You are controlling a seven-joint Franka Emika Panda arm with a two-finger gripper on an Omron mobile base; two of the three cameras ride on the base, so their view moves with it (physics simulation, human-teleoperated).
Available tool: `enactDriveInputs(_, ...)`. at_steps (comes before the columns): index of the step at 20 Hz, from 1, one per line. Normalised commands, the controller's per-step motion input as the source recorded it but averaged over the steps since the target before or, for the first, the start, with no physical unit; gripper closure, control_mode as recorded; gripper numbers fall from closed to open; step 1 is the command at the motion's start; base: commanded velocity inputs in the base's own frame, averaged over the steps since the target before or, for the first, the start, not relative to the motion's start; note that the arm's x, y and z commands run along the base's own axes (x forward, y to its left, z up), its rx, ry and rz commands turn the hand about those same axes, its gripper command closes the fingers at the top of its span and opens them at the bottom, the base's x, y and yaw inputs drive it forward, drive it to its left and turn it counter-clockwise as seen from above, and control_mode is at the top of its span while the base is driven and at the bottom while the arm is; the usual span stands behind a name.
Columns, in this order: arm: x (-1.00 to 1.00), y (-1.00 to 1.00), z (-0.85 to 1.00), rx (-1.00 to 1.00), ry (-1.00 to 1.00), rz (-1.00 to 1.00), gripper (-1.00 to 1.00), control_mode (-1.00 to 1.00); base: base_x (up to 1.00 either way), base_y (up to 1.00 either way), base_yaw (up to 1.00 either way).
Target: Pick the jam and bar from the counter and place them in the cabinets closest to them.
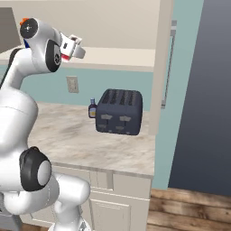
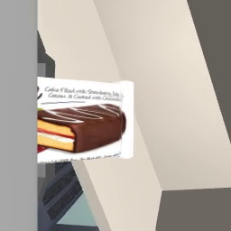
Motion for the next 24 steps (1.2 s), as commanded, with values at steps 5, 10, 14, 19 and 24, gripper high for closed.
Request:
enactDriveInputs(5, 0.53, -0.02, 0.00, 0.00, -0.03, 0.00, 1.00, -1.00, 0.00, 0.00, 0.00)
enactDriveInputs(10, 0.60, -0.01, 0.00, 0.00, -0.01, 0.00, 1.00, -1.00, 0.00, 0.00, 0.00)
enactDriveInputs(14, 0.65, -0.01, 0.00, 0.00, 0.00, 0.00, 1.00, -1.00, 0.00, 0.00, 0.00)
enactDriveInputs(19, 0.67, 0.00, 0.00, 0.00, 0.00, 0.00, 1.00, -1.00, 0.00, 0.00, 0.00)
enactDriveInputs(24, 0.65, 0.00, 0.00, 0.00, 0.00, 0.00, 1.00, -1.00, 0.00, 0.00, 0.00)
